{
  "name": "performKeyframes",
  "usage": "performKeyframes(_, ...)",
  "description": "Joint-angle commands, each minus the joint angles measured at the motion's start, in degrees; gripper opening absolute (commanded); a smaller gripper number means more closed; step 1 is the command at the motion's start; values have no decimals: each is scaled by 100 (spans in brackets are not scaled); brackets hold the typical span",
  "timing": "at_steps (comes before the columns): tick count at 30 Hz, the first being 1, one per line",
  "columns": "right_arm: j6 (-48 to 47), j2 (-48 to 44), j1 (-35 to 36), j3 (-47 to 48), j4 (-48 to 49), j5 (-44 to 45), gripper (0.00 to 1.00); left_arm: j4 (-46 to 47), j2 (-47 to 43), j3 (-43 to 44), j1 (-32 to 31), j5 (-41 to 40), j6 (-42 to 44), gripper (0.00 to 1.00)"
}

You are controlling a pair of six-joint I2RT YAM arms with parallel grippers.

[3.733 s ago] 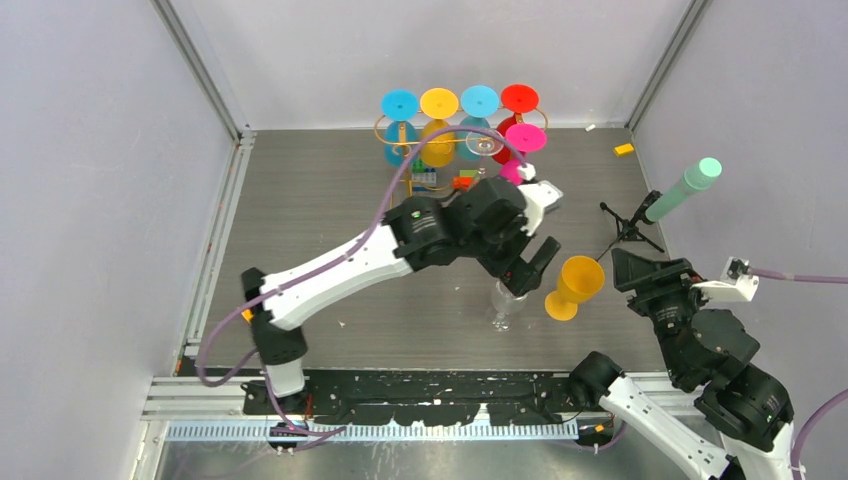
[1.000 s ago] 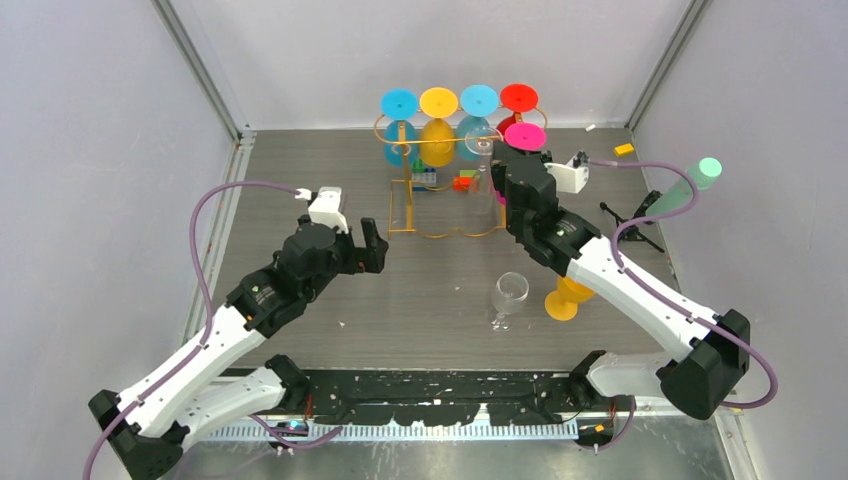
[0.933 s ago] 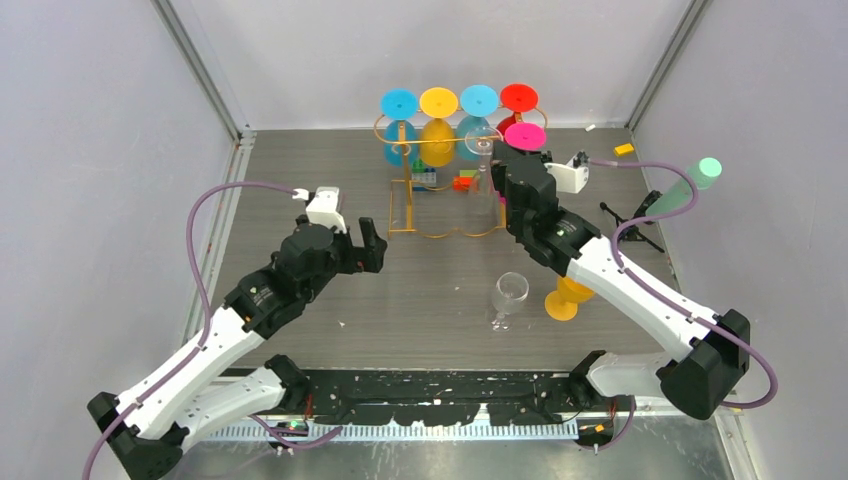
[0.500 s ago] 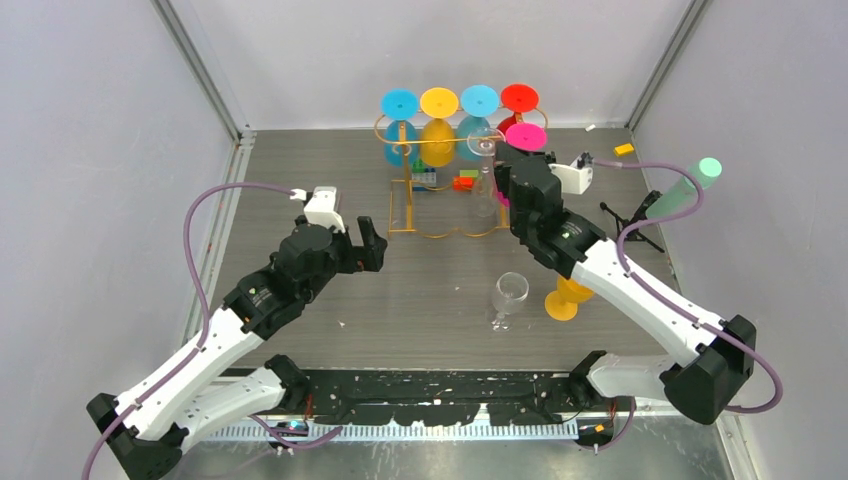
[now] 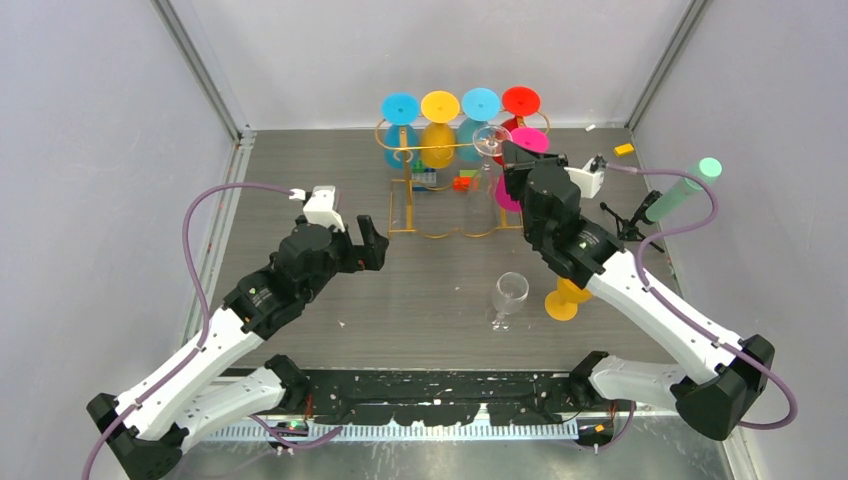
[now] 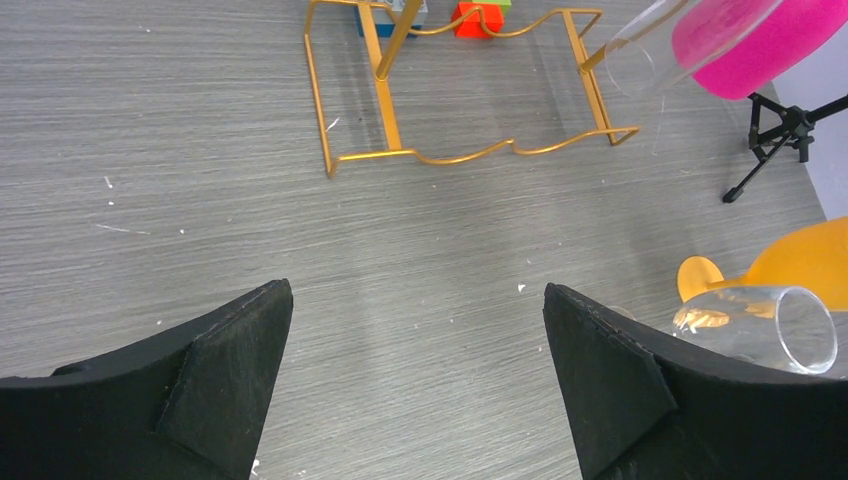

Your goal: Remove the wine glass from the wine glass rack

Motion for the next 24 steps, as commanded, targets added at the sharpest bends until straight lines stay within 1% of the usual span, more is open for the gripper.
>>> performKeyframes(1,217,-322,-4,-54,103,-52,0,329,-3,41,36,88,-51,100)
performKeyframes(6,330,-497,-5,-124,-7,-297,0,340,21,70,36,203,-74,100)
performKeyframes(10,274,-623,-9,-174,-35,-464,0,451,50,138,36,574,155,100)
performKeyframes(17,221,-752,-22,-269,-137,-784,0,307,124,384,36,807,210,100)
performKeyframes(21,263,-892,-22,-327,-227,-1274,0,496,85,395,36,1069,161,100)
performKeyframes(24,383,-1056,-22,-449,-309,-1725,0,883,50,359,36,1390,192,100)
